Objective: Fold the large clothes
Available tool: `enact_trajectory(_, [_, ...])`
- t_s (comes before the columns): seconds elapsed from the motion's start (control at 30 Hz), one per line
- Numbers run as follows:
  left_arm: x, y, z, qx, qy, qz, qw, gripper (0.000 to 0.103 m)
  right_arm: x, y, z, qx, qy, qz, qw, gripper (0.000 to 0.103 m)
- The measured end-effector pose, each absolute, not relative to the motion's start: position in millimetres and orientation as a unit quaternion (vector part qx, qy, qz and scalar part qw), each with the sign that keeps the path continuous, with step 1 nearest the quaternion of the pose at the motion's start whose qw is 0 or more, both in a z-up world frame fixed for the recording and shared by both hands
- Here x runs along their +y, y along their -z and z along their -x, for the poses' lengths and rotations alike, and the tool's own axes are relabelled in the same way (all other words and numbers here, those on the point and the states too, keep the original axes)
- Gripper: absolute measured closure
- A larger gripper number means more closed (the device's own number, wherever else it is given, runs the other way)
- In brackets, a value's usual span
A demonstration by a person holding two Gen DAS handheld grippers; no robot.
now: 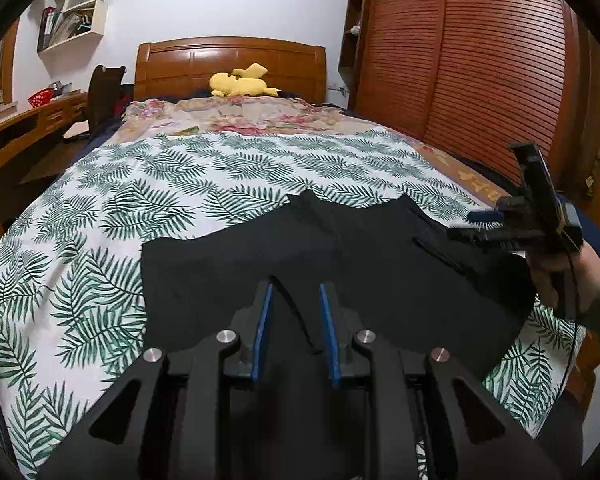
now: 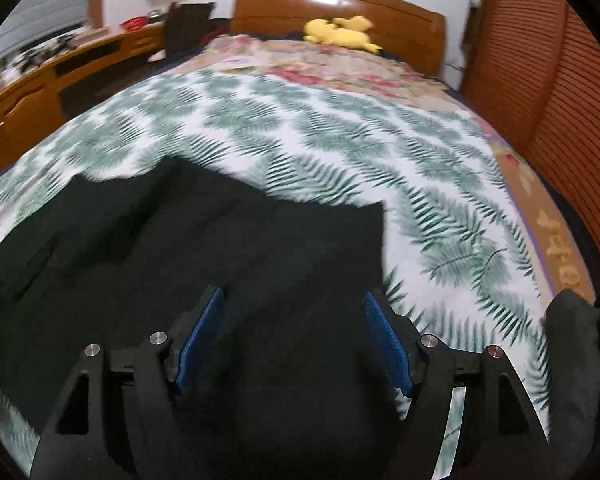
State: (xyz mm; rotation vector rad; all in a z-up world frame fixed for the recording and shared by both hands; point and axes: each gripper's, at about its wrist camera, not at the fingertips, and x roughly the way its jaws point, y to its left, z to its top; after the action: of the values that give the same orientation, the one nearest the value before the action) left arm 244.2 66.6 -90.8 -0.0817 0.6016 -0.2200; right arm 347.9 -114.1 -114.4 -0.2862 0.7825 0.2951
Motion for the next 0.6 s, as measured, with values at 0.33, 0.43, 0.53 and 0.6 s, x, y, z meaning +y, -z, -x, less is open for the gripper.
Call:
enact_trajectory(0.33, [43,91,-229,0.297,0.125,0.019,0.946,0.082,-106,126,-288,0.391,-0.171,0.133,0.895,0.03])
enact_trajectory(0.43, [39,94,-224,0.301,0.13,0.015,0.945,0.082,-106,126,-274,0.385,-0.175,0.139,0.895,0.031])
enact_trajectory(0.53, [34,97,-217,0.304,0.136,0.014,0.943,0.082,-109,135,-265,0.382,-0.166,0.144,0.898,0.031])
enact_trajectory(0.6, [30,100,-214,0.306,0.138,0.013,0.942,0.082,-115,143,-262,0.387,-0.159,0.145,0.897,0.031])
